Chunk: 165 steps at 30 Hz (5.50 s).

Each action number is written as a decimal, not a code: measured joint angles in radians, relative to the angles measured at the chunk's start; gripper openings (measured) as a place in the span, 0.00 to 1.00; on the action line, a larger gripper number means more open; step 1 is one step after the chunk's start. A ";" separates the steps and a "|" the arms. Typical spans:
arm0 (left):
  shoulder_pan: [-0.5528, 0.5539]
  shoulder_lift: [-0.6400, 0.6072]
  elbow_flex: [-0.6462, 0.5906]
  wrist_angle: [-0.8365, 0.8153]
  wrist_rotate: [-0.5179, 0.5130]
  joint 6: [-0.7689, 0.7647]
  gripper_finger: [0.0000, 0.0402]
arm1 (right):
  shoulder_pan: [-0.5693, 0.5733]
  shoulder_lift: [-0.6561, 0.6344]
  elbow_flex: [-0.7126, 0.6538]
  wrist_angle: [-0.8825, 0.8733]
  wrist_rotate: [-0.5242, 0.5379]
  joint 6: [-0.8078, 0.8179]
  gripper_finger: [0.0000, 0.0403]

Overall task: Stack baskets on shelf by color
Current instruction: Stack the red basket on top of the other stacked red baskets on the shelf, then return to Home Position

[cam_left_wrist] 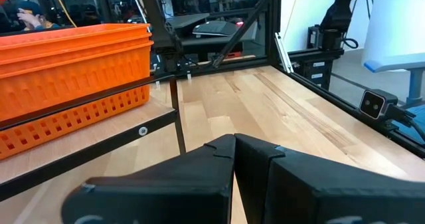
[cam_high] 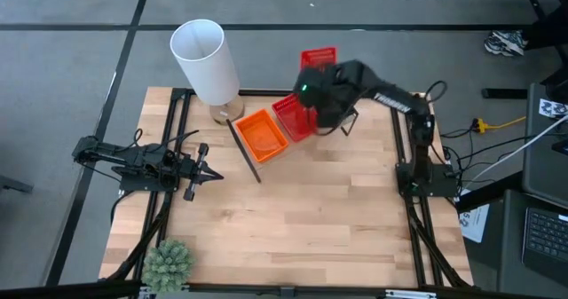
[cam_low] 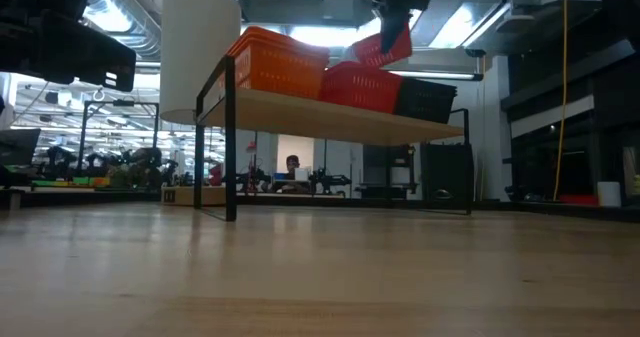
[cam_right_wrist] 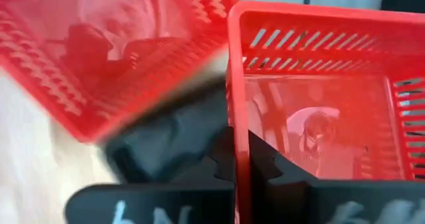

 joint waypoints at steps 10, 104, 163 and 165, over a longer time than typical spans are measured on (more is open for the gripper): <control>0.000 0.000 0.000 0.000 0.000 0.000 0.00 | -0.222 -0.150 -0.015 0.123 -0.408 -0.009 0.00; 0.000 0.000 0.000 0.000 0.002 0.000 0.00 | 0.133 -0.366 -0.637 0.365 -0.699 0.387 0.24; 0.000 0.000 0.000 0.000 0.002 0.000 0.00 | 0.686 -0.892 -1.869 1.505 -0.448 0.704 0.24; 0.000 0.000 0.000 0.000 0.002 0.000 0.00 | 0.686 -0.892 -1.869 1.505 -0.448 0.703 0.24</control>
